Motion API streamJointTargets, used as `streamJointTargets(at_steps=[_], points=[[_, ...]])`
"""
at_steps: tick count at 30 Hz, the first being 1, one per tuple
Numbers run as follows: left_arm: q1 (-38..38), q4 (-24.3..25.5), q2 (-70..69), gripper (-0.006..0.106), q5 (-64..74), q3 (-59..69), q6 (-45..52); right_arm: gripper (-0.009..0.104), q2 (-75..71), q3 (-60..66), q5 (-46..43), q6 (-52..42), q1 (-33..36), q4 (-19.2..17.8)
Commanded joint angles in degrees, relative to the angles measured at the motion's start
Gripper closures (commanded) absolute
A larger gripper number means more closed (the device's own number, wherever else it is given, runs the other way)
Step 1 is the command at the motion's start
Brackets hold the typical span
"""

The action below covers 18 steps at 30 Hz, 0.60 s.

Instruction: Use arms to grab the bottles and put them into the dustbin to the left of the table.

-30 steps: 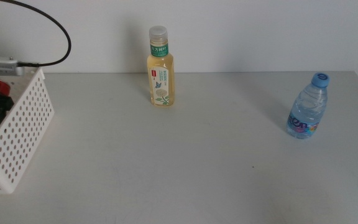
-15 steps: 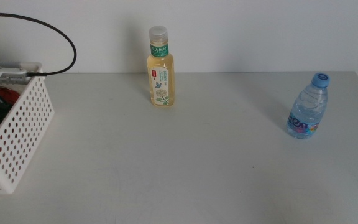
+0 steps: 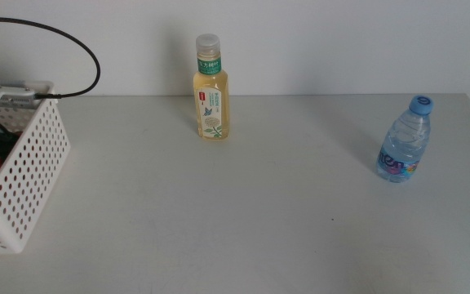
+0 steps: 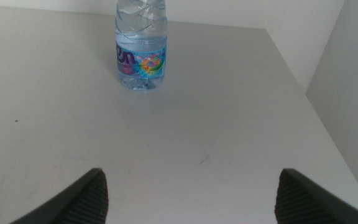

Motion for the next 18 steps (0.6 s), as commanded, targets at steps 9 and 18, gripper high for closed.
streamJointTargets(at_steps=[9,18], points=[[0.0,1.2,-4.5,0.007,9.2,-6.4,-3.1,0.02,-1.2,-0.6,-3.8,-0.5,-0.3,-0.6],[-1.9,-1.6,-14.9,0.007,14.7,-10.4,-11.0,0.02,-1.2,-0.6,-3.8,-0.5,-0.3,-0.6]])
